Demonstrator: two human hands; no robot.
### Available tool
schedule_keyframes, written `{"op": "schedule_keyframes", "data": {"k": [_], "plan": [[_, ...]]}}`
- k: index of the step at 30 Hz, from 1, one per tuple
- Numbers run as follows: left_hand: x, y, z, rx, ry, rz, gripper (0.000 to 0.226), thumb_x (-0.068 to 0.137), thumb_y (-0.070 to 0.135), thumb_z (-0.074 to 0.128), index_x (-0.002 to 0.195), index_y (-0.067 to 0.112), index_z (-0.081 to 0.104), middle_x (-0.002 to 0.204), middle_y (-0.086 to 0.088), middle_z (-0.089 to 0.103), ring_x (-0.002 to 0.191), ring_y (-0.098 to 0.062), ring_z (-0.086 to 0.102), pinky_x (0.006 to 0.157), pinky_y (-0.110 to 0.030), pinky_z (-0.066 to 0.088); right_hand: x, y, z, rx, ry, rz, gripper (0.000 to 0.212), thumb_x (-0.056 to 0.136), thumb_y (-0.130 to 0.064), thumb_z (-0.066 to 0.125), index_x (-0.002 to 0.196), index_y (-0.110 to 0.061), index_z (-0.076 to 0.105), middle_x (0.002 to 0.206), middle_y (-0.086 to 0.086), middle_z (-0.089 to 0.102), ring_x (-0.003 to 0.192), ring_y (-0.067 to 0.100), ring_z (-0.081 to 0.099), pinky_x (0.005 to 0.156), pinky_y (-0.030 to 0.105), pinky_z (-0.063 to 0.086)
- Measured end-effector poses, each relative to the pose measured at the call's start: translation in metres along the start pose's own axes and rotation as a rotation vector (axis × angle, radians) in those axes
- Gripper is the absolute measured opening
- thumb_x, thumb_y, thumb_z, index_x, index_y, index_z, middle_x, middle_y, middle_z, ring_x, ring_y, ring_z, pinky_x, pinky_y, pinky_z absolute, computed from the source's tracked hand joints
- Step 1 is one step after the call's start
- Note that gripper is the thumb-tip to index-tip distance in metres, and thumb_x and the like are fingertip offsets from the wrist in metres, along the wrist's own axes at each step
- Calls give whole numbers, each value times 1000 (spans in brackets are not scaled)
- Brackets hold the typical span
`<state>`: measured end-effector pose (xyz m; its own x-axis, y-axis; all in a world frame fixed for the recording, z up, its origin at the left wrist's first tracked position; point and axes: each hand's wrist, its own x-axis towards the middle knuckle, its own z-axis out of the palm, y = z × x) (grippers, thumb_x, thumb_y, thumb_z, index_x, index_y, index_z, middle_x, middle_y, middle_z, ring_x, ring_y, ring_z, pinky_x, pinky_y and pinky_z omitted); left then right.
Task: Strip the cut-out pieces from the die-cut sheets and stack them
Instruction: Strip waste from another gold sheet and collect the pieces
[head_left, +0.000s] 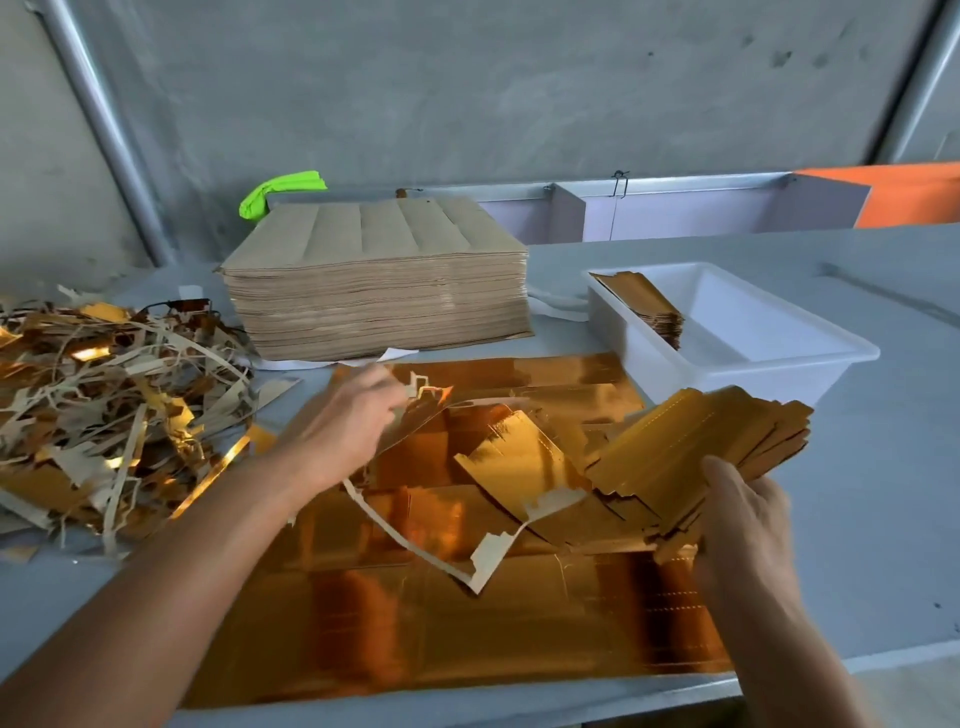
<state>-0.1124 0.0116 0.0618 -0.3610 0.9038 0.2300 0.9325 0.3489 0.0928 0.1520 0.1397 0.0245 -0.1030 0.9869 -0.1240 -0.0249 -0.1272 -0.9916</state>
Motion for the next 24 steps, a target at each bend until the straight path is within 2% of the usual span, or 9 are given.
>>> {"op": "schedule_keyframes", "data": {"k": [3, 7, 10, 12, 14, 18, 20, 21, 24], "plan": [[-11, 42, 9, -177, 11, 132, 80, 77, 62, 57, 144, 26, 32, 147, 6, 31, 130, -6, 26, 112, -35, 22, -6, 2, 10, 11, -65, -19, 28, 100, -32, 41, 121, -14, 45, 112, 2, 54, 103, 26, 54, 83, 46, 46], [-15, 95, 34, -170, 50, 285, 117, 59, 72, 64, 150, 27, 6, 155, 3, 18, 137, -9, 15, 109, -33, 11, -17, 4, 18, -15, -147, -102, 18, 99, -36, 41, 88, -25, 51, 76, -15, 56, 70, 13, 56, 60, 26, 46], [-14, 106, 52, -252, -18, 239, 100, 76, 43, 73, 149, 27, 7, 141, 1, 42, 125, -13, 42, 104, -27, 34, -23, 1, 18, -55, -164, -192, 21, 100, -33, 40, 82, -25, 50, 63, -11, 60, 60, 7, 62, 39, 12, 43], [-14, 103, 59, -319, -26, 249, 76, 85, 29, 68, 143, 26, 20, 127, 1, 53, 107, -9, 54, 90, -18, 44, -22, 1, 15, -69, -170, -217, 20, 100, -29, 39, 83, -27, 48, 64, -28, 63, 63, -13, 60, 36, 6, 39], [-17, 95, 61, -310, -12, 296, 47, 92, 19, 58, 134, 19, 38, 112, -1, 60, 88, -6, 59, 73, -15, 51, -19, 3, 10, -70, -160, -203, 21, 100, -30, 39, 82, -26, 48, 63, -24, 63, 64, -1, 64, 39, 10, 42], [-28, 69, 54, -246, 28, 382, 20, 94, 3, 50, 107, 8, 65, 98, -4, 62, 89, -14, 59, 76, -29, 53, -12, 0, -4, -31, -85, -137, 17, 100, -28, 41, 86, -25, 50, 83, -8, 59, 75, 15, 58, 58, 28, 47], [-35, 55, 49, -226, 36, 397, 12, 92, 8, 56, 91, 11, 67, 90, 1, 57, 84, -10, 53, 73, -33, 52, -7, -4, -13, -24, -37, -109, 18, 100, -24, 41, 89, -16, 53, 110, 10, 56, 83, 24, 59, 74, 44, 53], [-39, 48, 47, -205, 34, 402, 11, 91, 18, 59, 86, 14, 68, 89, 5, 54, 83, -7, 50, 75, -30, 51, -4, -5, -18, -26, -13, -88, 17, 100, -22, 41, 93, -14, 54, 100, 14, 60, 89, 31, 59, 81, 48, 50], [-47, 37, 41, -158, -43, 351, 41, 78, 61, 51, 75, 23, 67, 88, 14, 50, 85, 0, 45, 84, -18, 39, 4, -6, -26, -38, 56, -35, 22, 100, -19, 40, 100, 0, 51, 113, 27, 53, 105, 43, 54, 92, 53, 45]]}}
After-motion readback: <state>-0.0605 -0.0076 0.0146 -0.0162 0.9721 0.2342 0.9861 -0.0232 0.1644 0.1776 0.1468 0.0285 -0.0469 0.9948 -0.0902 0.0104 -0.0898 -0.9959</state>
